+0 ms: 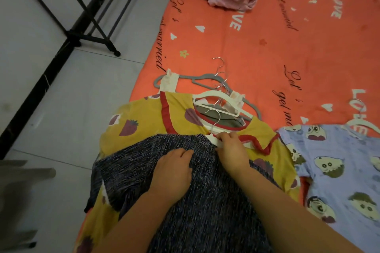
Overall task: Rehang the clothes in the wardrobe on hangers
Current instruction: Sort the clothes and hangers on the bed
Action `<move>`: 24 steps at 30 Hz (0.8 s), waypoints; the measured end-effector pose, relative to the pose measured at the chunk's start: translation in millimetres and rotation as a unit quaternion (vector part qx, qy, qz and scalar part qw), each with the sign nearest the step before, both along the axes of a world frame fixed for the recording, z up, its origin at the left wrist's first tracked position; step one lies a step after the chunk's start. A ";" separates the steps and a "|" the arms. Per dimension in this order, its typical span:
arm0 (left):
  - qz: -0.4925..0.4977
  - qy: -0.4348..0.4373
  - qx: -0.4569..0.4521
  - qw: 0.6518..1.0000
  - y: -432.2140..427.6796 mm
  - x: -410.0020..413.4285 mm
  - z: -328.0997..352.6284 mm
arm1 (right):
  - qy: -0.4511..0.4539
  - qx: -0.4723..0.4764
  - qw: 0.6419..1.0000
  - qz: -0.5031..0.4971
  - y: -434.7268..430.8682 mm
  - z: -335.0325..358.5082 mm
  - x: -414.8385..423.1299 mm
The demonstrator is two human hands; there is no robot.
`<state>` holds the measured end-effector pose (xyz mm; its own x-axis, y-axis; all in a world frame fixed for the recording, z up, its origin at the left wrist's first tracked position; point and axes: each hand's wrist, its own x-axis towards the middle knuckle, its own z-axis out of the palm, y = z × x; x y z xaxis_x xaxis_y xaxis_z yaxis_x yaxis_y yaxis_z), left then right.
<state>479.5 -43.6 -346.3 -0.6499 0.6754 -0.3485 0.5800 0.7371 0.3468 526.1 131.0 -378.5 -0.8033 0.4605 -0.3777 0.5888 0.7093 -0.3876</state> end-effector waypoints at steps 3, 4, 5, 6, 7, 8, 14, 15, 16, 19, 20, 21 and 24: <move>0.000 0.038 0.036 0.999 8.2 -4.4 14.3 | 0.046 0.000 0.999 -0.012 -4.6 14.6 6.0; 0.004 0.051 0.049 0.997 10.1 -5.3 21.4 | 0.062 -0.005 0.998 -0.018 -6.2 22.3 8.7; 0.007 0.063 0.062 0.996 11.4 -5.9 29.4 | 0.073 -0.010 0.997 -0.021 -8.2 31.3 12.2; 0.010 0.077 0.074 0.994 12.3 -6.3 38.2 | 0.082 -0.015 0.996 -0.022 -10.5 41.8 16.7; 0.011 0.090 0.085 0.992 12.6 -6.1 47.3 | 0.092 -0.020 0.995 -0.022 -13.3 53.1 22.4; 0.010 0.103 0.094 0.990 12.9 -5.6 56.5 | 0.105 -0.024 0.994 -0.022 -16.4 64.8 29.4; -0.060 0.122 0.110 0.985 9.0 13.1 113.6 | 0.181 -0.003 0.981 -0.063 -35.6 146.6 76.7; -0.068 0.117 0.122 0.983 6.6 19.6 123.7 | 0.192 0.003 0.978 -0.081 -37.9 162.2 86.6; -0.077 0.113 0.141 0.981 4.3 26.4 134.3 | 0.203 0.009 0.974 -0.099 -40.0 177.2 97.5; -0.123 0.123 0.213 0.961 2.3 50.0 170.7 | 0.227 0.031 0.963 -0.144 -48.9 219.2 137.4; -0.140 0.130 0.233 0.954 3.4 58.7 182.3 | 0.235 0.041 0.958 -0.160 -52.7 231.8 152.4; -0.155 0.136 0.248 0.947 4.9 68.3 193.0 | 0.244 0.051 0.952 -0.179 -56.4 243.7 168.3; -0.196 0.130 0.286 0.929 9.9 101.6 220.1 | 0.265 0.078 0.931 -0.239 -65.8 275.4 217.4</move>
